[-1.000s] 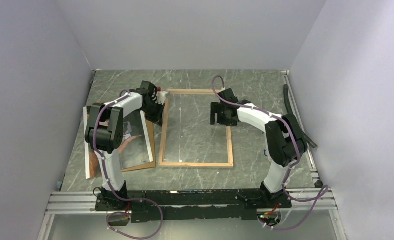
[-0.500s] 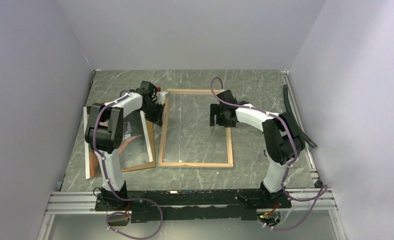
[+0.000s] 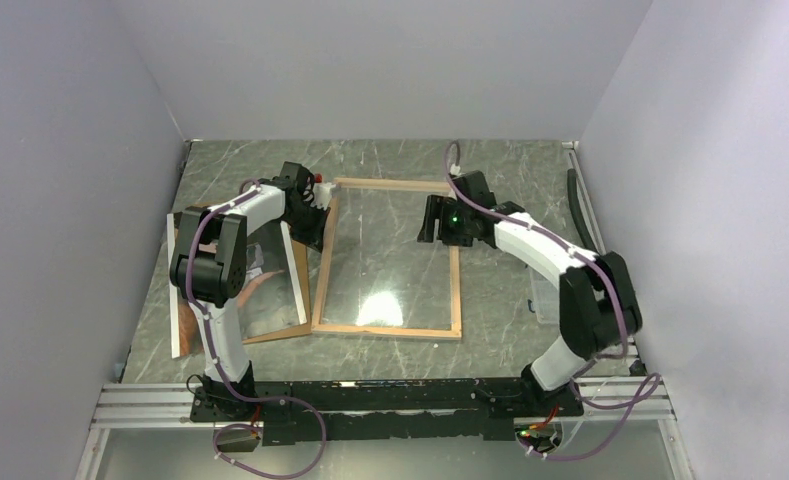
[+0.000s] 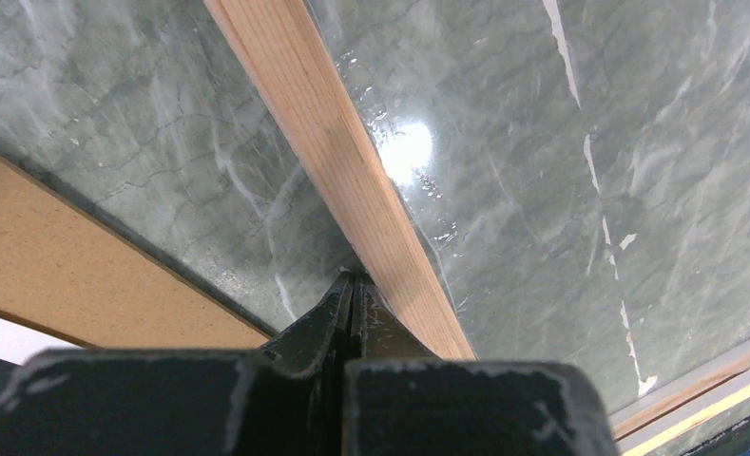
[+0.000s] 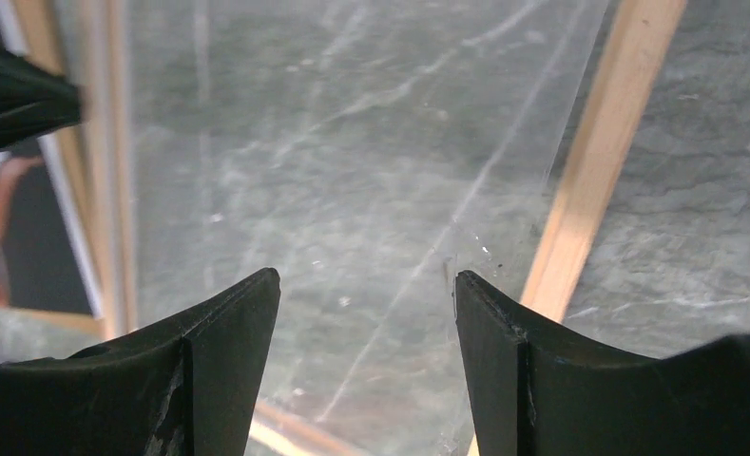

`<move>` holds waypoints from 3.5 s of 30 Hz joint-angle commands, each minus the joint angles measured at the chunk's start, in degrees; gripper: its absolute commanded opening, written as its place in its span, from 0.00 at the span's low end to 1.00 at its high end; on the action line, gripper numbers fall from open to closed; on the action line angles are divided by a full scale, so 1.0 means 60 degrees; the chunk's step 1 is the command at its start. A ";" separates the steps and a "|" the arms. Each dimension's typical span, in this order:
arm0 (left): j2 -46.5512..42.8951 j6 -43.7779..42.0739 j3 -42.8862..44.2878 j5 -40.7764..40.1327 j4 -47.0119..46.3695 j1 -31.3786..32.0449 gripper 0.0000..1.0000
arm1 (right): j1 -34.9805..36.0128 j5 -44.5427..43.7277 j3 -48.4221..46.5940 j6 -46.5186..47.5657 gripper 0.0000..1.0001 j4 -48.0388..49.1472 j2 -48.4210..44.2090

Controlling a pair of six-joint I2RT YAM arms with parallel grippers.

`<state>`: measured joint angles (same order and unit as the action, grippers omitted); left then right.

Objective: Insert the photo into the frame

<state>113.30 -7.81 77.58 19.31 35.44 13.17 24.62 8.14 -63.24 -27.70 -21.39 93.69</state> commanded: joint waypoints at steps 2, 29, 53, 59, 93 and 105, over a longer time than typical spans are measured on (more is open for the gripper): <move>-0.0014 -0.0086 -0.0268 0.0195 -0.0131 0.0149 0.03 | 0.0182 0.2348 0.0440 -0.0827 0.70 0.1064 -0.1346; -0.0237 -0.0075 -0.0413 0.0181 -0.0092 0.0149 0.03 | -0.0881 0.4717 0.1734 -0.2305 0.42 0.2691 -0.2590; -0.0331 -0.0016 -0.0404 0.0360 0.0099 0.0112 0.03 | 0.0238 0.1565 0.1531 -0.2805 0.38 0.1085 -0.3720; -0.0360 -0.0020 -0.0341 0.0411 0.0116 0.0119 0.03 | 0.0413 0.0872 0.1019 -0.2723 0.27 0.0615 -0.3269; -0.0086 0.0229 -0.0388 0.1232 0.0242 -0.0067 0.03 | 0.0809 0.0283 0.0963 -0.3085 0.00 0.2940 -0.3606; -0.0079 0.0528 -0.0420 0.1478 0.0255 -0.0501 0.03 | 0.0541 0.0804 0.1931 -0.4077 0.00 0.5258 -0.3714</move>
<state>112.44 -6.09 75.40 26.30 36.95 10.98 28.27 11.29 -51.75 -49.15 -0.32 72.16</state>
